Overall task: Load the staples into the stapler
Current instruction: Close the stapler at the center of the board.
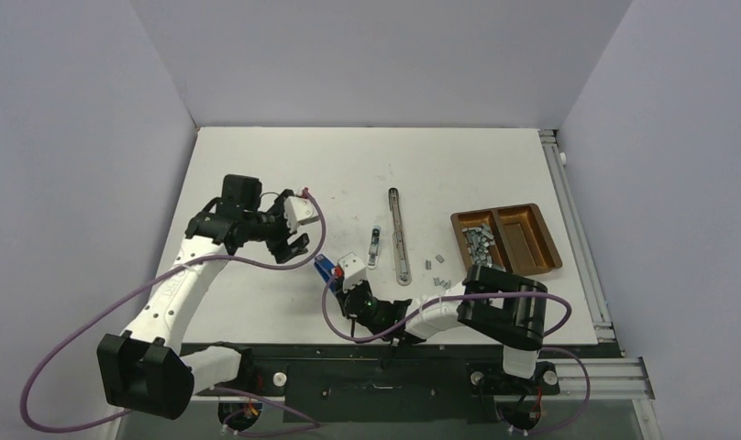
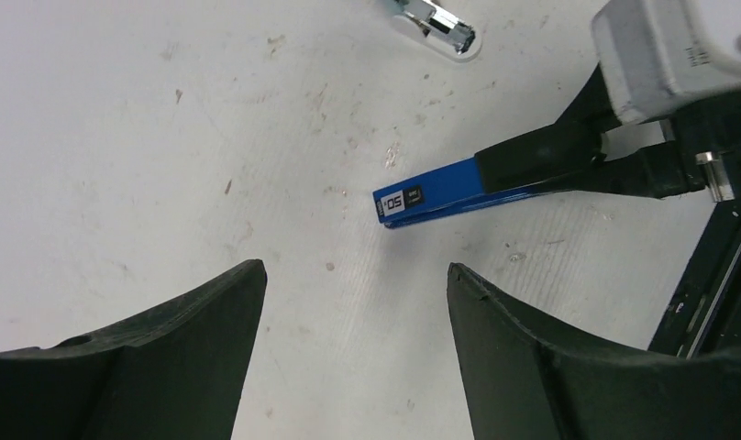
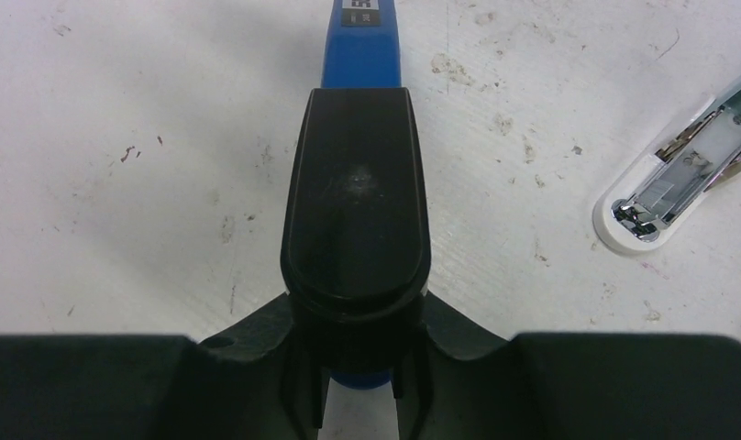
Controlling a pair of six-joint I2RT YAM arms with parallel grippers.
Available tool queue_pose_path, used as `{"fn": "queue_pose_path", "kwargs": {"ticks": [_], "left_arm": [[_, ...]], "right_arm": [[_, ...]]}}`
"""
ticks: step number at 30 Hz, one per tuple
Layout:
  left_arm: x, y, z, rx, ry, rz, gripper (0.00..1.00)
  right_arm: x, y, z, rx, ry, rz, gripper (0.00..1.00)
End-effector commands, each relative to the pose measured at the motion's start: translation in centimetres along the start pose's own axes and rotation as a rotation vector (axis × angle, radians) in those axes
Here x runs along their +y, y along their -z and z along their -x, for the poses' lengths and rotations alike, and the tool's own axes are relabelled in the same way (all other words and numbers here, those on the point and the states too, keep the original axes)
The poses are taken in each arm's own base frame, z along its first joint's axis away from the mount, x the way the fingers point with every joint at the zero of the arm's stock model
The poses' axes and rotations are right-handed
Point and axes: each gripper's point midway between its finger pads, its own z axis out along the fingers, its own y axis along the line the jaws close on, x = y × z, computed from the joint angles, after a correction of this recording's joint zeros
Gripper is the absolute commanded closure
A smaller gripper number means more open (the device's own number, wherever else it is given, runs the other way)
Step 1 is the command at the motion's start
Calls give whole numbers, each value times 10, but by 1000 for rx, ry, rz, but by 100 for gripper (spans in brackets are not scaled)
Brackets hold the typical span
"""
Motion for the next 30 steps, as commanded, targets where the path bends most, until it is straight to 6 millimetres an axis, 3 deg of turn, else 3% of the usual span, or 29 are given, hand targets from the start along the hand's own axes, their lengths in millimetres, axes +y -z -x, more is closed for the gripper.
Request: {"fn": "queue_pose_path", "kwargs": {"ticks": [1,4,11,13,16,18,23,26,30], "left_arm": [[18,21,5,-36,122,105,30],[14,22,-1,-33,131,124,30],[9,16,-11,-25,193,123,30],[13,16,-10,-24,214,135,30],[19,18,-6,-24,258,151,29],[24,19,-3,-23,297,161,17],[32,15,0,-25,357,172,13],[32,14,-2,-32,353,180,13],[33,10,-7,-29,346,184,13]], "right_arm": [[10,7,10,-14,-1,13,72],[12,14,12,-21,7,30,58],[17,25,22,-38,0,47,55],[19,31,35,-53,-6,54,54],[21,47,63,-81,-21,73,41],[17,60,83,-104,-36,75,40],[7,70,106,-119,-98,97,52],[8,62,96,-69,-82,87,64],[13,49,79,-14,-76,90,67]]}}
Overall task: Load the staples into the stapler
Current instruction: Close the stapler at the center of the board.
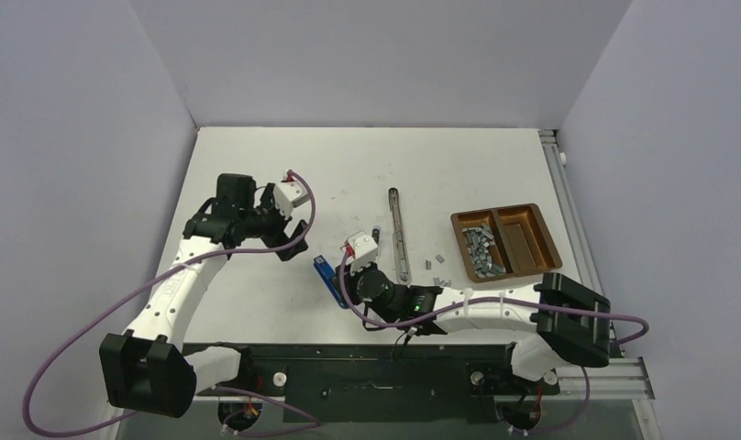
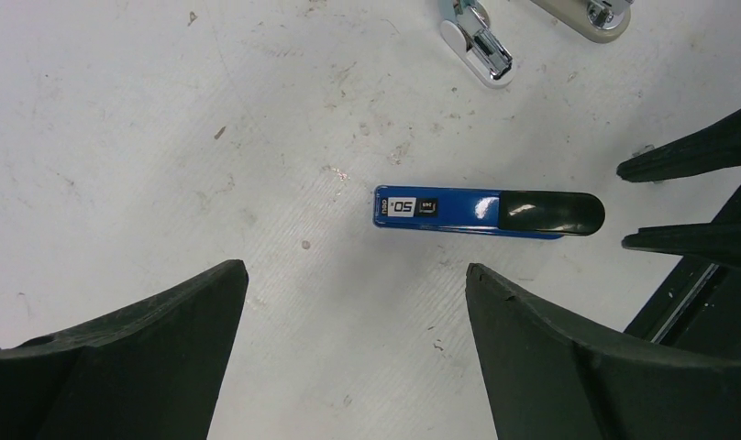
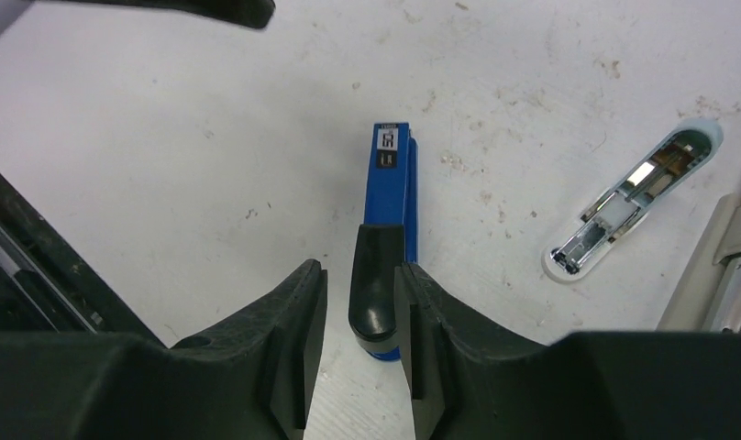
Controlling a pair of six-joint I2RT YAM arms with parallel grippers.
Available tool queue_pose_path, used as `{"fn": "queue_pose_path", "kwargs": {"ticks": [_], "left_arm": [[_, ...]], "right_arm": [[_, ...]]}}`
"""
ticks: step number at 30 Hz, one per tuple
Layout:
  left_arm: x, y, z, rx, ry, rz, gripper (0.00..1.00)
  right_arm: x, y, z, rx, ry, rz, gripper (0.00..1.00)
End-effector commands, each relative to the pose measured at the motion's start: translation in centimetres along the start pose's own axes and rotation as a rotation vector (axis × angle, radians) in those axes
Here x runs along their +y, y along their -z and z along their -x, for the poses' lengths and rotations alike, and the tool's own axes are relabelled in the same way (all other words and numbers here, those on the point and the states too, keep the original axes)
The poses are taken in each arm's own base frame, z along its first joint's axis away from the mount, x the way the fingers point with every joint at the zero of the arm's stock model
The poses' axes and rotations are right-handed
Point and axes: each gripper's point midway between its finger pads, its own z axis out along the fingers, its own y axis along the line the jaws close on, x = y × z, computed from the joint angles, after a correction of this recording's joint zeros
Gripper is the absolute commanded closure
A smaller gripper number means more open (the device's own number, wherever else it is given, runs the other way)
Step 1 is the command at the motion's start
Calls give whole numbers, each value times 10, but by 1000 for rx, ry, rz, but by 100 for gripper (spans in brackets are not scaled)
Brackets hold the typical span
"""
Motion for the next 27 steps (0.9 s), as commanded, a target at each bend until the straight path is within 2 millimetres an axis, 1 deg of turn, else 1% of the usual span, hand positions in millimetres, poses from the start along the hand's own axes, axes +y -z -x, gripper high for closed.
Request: {"fn": "queue_pose_path", "kwargs": {"ticks": [1,4,6,9,11,12,13,14,16,18,20,22,24,27], "left_arm": [[12,1,16,-55,-12,45,13],[13,-3,15,-49,-10,40,13],[14,-5,15,-47,-12,38,13],[16,-6,15,-44,-30,35,13],[18,-6,19,-49,-39,42,13],[19,-6,21,-51,-42,45,13],[21,-6,23,-53,-41,46,13],[22,-7,26,-60,-41,45,13],[25,-8,34,-76,-35,42,12],[27,-11,41,-86,-28,32,12],[29,-13,48,-95,-18,23,11],[31,-16,52,-103,-19,17,10],[33,-17,55,-114,-22,20,10],[34,-19,56,-117,-23,20,10]], "right_arm": [[3,-11,-27,94,7,4,66],[-1,-16,-44,132,16,-15,65],[-2,-19,-51,150,20,-22,65],[-3,-19,-46,146,20,-27,64],[-4,-16,-33,121,9,-35,60],[-7,-14,-26,108,2,-42,56],[-12,-12,-18,95,-13,-54,53],[-21,-10,-9,80,-33,-76,49],[-41,-6,3,52,-64,-144,43],[-67,-6,6,51,-92,-244,41],[-85,-9,5,57,-104,-333,40],[-97,-13,1,72,-108,-392,39],[-106,-19,-7,98,-103,-436,38],[-114,-30,-14,118,-98,-479,38]]}}
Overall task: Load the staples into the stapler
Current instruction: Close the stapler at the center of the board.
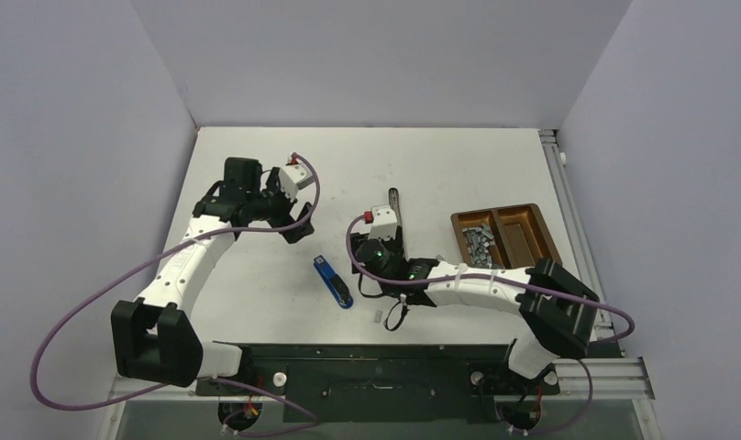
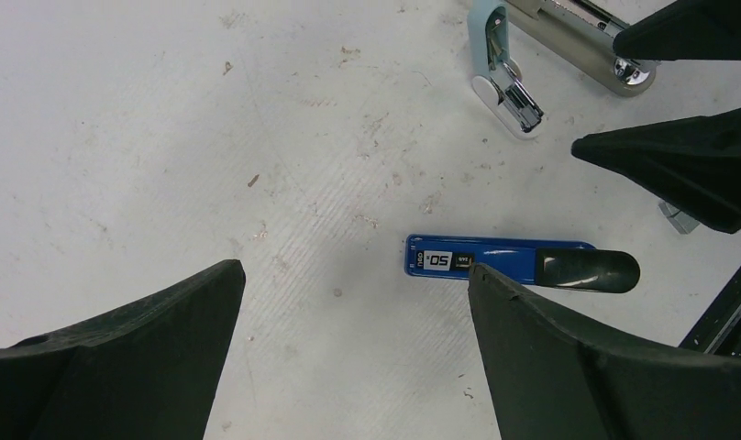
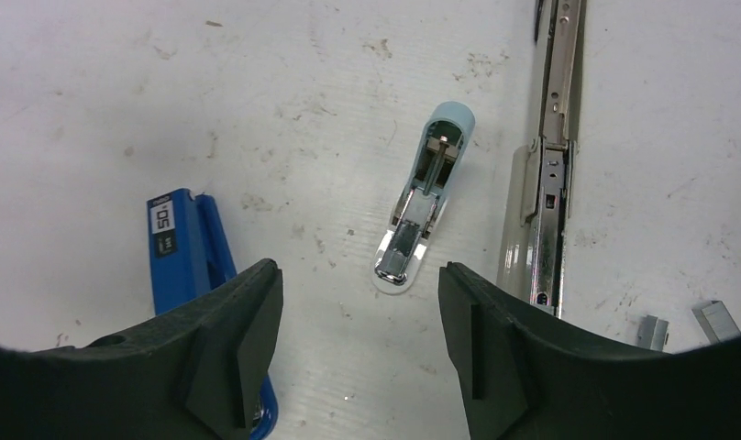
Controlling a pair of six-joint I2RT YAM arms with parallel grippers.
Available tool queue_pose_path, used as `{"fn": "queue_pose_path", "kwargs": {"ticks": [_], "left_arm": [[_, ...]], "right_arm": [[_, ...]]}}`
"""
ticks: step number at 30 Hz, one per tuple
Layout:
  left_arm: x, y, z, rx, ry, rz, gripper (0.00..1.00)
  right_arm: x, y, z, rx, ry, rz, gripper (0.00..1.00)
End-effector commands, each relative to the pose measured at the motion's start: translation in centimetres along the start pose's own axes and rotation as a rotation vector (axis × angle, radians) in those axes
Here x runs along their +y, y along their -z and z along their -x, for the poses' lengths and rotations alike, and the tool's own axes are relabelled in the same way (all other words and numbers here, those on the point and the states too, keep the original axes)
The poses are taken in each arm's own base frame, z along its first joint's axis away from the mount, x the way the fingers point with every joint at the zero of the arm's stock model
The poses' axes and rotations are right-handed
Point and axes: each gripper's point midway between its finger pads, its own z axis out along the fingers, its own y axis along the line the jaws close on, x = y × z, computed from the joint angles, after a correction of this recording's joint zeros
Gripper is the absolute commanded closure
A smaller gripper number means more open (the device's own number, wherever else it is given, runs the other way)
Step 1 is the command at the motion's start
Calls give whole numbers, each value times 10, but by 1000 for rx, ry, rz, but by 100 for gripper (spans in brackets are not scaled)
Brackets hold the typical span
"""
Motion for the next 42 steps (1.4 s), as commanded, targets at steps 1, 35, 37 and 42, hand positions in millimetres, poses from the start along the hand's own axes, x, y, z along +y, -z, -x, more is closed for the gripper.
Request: {"fn": "queue_pose_path", "kwargs": {"ticks": [1,35,37,42], "left_arm": [[7,2,31,-84,-32,9,10],[21,-8,22,-59,-37,28,10],[22,-13,20,-56,-28,21,10],[25,-23,17,-49,-23,3,10]], "right_arm": [[-15,-19,-10,30,10,-122,38],[-27,-66,-68,93,41,-120,74],[-28,-64,-70,93,49,-113,80],[-31,-57,-73,98,68,-79,88]]}}
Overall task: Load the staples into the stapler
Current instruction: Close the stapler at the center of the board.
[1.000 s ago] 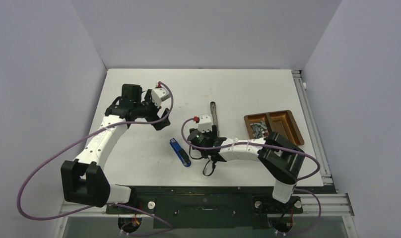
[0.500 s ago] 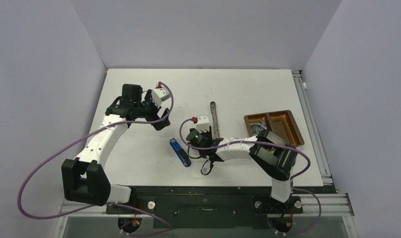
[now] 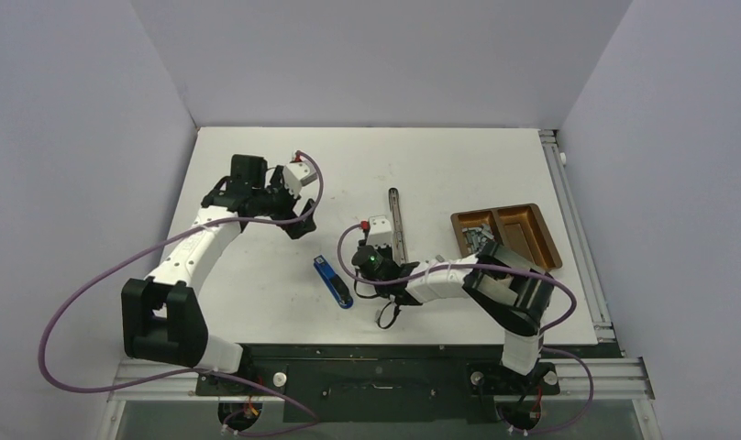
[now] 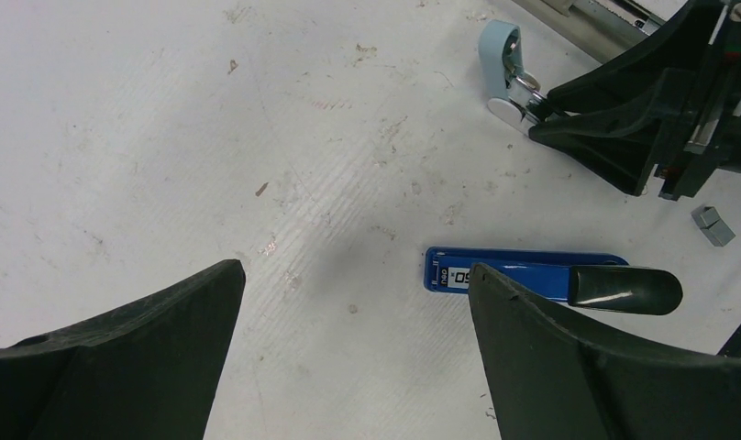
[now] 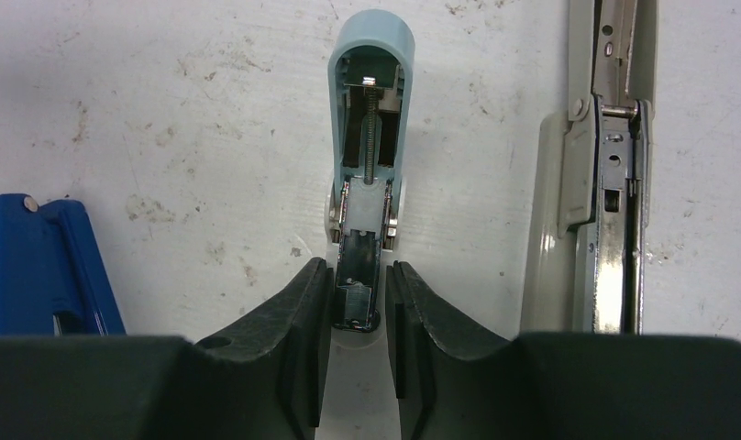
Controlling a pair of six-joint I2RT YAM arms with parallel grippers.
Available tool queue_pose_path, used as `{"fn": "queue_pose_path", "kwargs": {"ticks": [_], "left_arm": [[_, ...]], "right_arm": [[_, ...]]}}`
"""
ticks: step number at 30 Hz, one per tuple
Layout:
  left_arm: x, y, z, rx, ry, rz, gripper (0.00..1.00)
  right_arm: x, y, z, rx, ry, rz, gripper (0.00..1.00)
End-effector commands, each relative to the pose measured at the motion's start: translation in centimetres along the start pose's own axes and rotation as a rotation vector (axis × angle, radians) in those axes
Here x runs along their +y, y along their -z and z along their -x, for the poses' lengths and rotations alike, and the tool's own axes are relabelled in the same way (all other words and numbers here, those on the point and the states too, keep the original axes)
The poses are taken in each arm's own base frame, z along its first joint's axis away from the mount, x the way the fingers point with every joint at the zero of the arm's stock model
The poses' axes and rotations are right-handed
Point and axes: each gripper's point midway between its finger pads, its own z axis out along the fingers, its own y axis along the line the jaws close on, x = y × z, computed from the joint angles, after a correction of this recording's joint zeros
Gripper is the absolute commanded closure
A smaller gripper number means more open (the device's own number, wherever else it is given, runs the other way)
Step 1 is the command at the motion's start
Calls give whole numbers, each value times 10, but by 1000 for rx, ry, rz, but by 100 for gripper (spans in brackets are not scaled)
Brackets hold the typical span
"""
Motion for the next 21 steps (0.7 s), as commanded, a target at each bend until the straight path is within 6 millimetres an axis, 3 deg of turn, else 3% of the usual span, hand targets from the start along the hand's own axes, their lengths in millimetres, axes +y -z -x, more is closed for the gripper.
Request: {"fn": "queue_pose_path", "kwargs": {"ticks": [1,10,17,21], "left_arm": [[10,-3,21,-63,-33,7,10],[2,-29,8,-62,-7,-56,10],[-27,-52,-20,-26,-46,-181,7],[-40,-59,-20,-38,-4,-270,4]], "right_arm": [[-11,11,-9,29,48,27,90],[1,36,-25,56,115,224,91],[15,45,-40,77,177,347,91],[20,44,-40,71,203,372,91]]}}
